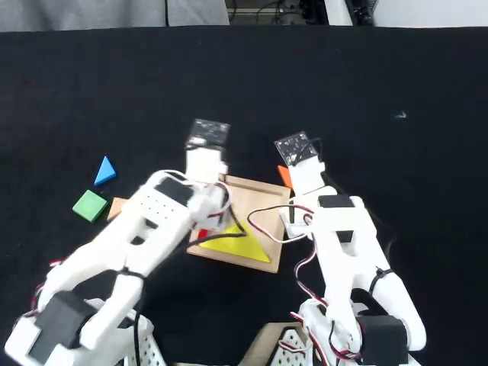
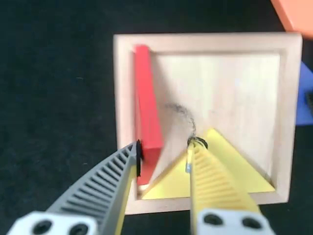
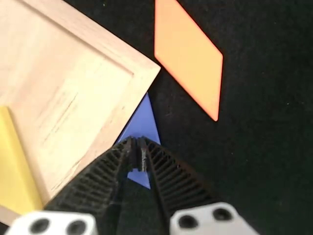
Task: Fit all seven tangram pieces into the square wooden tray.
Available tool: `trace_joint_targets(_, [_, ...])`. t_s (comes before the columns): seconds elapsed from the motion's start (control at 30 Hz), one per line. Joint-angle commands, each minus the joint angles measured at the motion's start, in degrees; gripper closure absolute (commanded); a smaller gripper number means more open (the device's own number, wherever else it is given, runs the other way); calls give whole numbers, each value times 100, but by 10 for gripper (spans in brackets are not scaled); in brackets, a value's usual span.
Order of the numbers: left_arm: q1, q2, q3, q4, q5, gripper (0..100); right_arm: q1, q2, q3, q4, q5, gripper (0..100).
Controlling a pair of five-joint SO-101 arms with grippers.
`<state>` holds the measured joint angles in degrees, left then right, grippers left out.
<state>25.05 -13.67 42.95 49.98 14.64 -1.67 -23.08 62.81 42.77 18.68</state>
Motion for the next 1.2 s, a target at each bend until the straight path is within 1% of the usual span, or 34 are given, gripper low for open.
trace_joint_targets(0.0, [541,264,-505,-97,-9,829,-97,84,-127,70,62,987])
trace_joint_targets(0.07, [690,352,-541,-97,-9,829,-97,84,-127,70,62,987])
trace_joint_targets(0.17, [681,325,-549,-70,-9,829,-97,84,-127,70,62,987])
trace_joint_targets(0.27, [497,-9,-488,-35,-9,829,-97,84,-127,70,62,987])
trace_joint_targets(0.37, [154,-589,-444,352,-18,829,-97,84,-127,70,62,987])
trace_joint_targets(0.43, [-242,-1090,-374,598,-105,829,-97,84,-127,105,62,987])
trace_joint_targets(0.5, [-760,-1600,-198,703,-413,829,-114,84,-119,123,62,987])
trace_joint_targets(0.6, [-1560,-2365,215,703,-668,829,-360,84,-119,281,62,988])
trace_joint_targets(0.73, [-2290,-3103,857,677,-738,829,-695,84,-136,396,62,988])
trace_joint_targets(0.8, [-2589,-3253,1191,642,-1002,829,-695,92,-180,378,62,988])
trace_joint_targets(0.9, [-3064,-3253,1648,334,-1248,829,-695,101,-224,352,53,988])
trace_joint_targets(1.03, [-3785,-3218,2123,-202,-1292,829,-747,101,-251,167,18,988])
trace_joint_targets(1.17, [-4242,-3209,2466,-431,-1301,829,-1125,101,-479,246,18,988])
